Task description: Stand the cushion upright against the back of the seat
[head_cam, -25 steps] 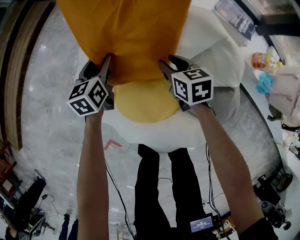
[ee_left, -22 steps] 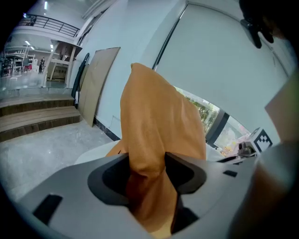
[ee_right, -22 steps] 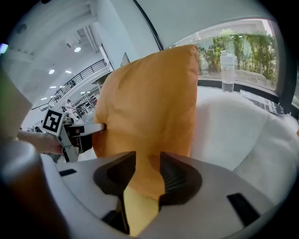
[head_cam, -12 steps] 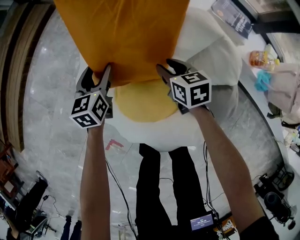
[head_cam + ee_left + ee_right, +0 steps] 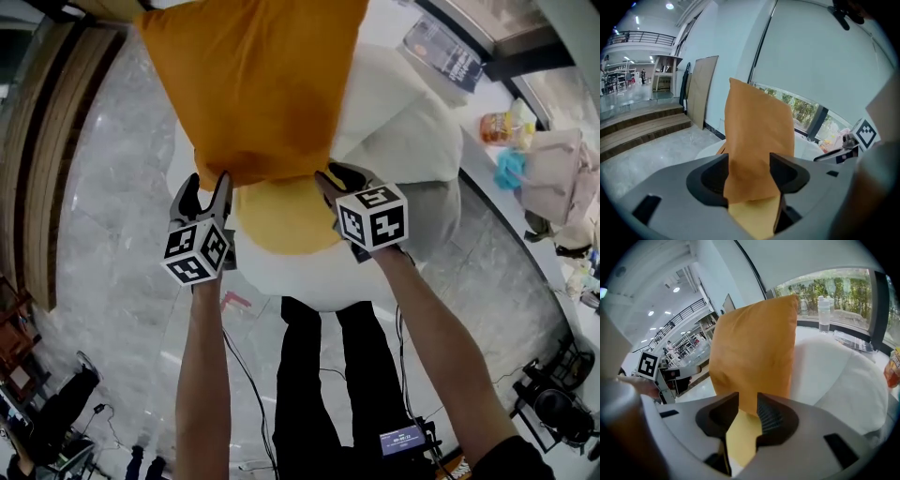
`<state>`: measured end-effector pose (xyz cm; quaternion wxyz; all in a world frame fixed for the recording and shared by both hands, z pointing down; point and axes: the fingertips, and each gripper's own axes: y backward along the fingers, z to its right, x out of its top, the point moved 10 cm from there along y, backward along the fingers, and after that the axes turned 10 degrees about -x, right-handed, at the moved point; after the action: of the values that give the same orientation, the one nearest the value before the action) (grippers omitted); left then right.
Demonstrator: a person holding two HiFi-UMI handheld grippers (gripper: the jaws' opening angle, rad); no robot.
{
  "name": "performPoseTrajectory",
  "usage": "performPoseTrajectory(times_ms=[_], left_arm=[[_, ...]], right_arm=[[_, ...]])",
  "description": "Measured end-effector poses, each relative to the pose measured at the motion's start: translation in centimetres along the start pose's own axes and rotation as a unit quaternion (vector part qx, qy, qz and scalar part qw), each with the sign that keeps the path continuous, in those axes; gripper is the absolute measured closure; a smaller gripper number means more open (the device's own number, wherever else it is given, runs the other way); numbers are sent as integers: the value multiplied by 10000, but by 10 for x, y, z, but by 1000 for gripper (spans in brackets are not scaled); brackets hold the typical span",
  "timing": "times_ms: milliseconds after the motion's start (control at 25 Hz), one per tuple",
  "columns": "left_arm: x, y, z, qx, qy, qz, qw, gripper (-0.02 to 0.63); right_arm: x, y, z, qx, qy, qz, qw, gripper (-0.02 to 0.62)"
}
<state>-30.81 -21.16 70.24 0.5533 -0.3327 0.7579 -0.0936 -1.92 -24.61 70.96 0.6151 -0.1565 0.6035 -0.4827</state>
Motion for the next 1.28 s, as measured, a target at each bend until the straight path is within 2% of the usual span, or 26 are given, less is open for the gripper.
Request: performPoseTrajectory(times_ms=[120, 480, 560, 800, 1280], left_arm=[[-1, 17, 24, -78, -135, -120, 9998, 330], [-6, 77, 104, -286, -10, -314, 9991, 554], [-5, 87, 122, -427, 40, -406, 9983, 583], [22, 119, 174, -811, -66, -399, 9959, 592], [123, 195, 265, -1157, -376, 408, 9917, 592]], right_arm=[[-5, 23, -6, 83, -46, -7, 10000, 473], [-25, 107, -30, 268, -242, -144, 9992, 557], [-29, 127, -34, 319, -219, -206, 9990, 567], [-17, 186, -43, 643, 11, -60, 9979, 577], [61, 331, -45, 1220, 625, 932, 9862, 577]])
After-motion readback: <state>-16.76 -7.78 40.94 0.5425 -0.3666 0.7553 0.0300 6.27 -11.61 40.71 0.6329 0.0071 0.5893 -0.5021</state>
